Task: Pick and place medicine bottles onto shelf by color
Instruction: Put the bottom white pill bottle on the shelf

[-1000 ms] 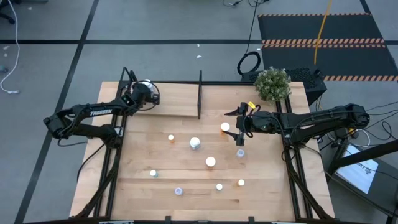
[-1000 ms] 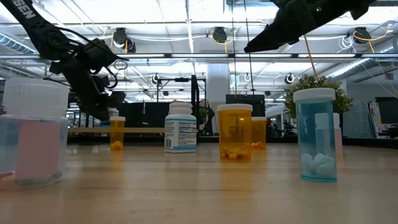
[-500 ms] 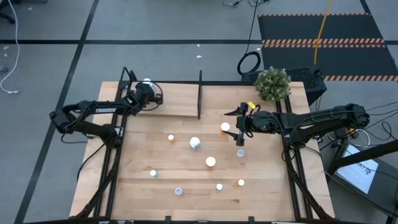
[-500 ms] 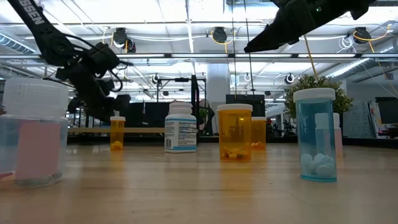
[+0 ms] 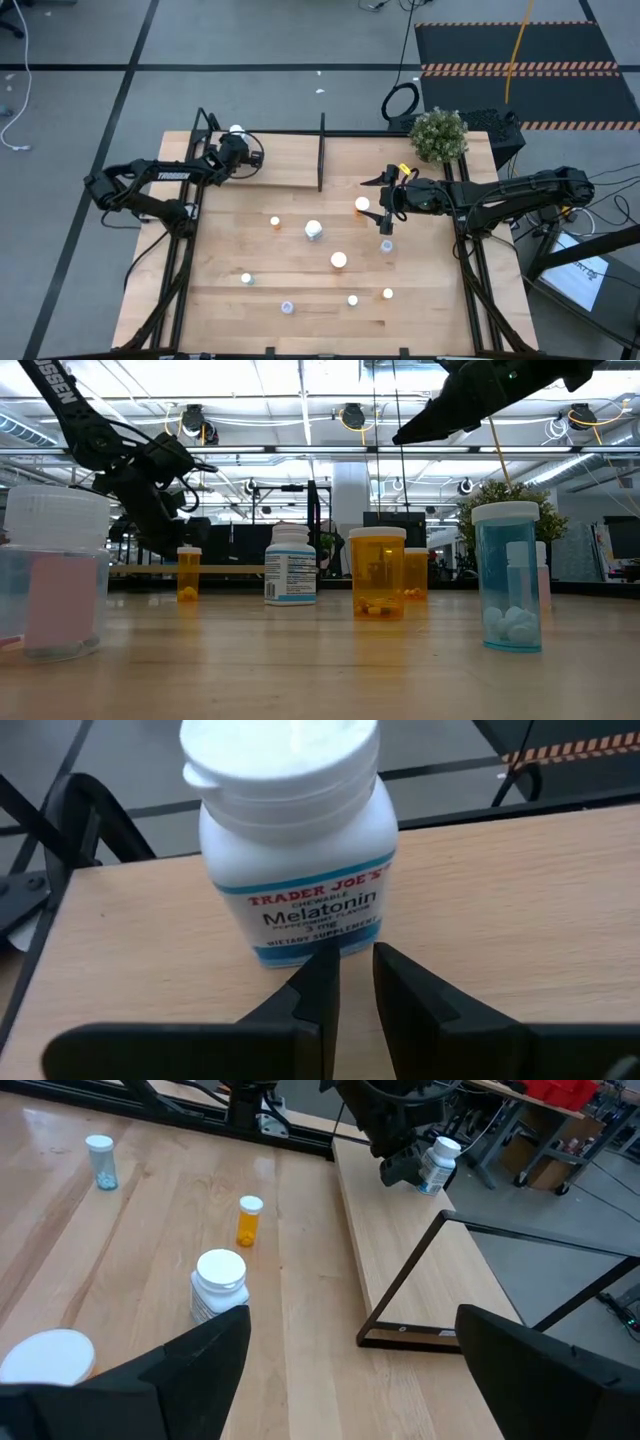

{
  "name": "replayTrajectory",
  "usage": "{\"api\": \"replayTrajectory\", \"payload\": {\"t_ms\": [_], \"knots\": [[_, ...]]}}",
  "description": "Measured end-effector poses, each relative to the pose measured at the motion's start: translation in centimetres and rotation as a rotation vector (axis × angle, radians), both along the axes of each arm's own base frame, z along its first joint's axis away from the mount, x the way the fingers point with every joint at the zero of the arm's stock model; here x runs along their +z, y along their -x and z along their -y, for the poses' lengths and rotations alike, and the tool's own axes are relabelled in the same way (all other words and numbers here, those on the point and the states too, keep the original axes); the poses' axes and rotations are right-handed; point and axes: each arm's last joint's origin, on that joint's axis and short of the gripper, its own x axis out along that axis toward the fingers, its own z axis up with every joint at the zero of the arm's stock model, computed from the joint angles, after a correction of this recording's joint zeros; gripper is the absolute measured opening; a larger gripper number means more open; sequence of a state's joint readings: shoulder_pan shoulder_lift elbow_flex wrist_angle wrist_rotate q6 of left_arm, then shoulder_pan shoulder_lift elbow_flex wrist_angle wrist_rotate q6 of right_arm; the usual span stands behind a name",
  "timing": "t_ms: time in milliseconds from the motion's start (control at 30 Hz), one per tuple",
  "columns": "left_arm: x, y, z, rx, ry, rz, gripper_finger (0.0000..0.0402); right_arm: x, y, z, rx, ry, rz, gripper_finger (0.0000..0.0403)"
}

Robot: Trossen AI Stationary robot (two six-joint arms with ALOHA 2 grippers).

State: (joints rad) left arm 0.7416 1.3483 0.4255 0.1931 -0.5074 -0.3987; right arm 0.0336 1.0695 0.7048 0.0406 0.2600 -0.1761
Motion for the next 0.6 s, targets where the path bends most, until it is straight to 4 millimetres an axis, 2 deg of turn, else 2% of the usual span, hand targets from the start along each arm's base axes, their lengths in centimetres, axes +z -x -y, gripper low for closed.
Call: {"api": "replayTrajectory", "payload": {"t_ms": [600], "knots": [[-0.11, 0.24, -0.02, -0.01, 0.015, -0.027, 0.0065, -0.03, 0.01, 0.01, 0.002, 0.005, -0.005, 0.0349]]}}
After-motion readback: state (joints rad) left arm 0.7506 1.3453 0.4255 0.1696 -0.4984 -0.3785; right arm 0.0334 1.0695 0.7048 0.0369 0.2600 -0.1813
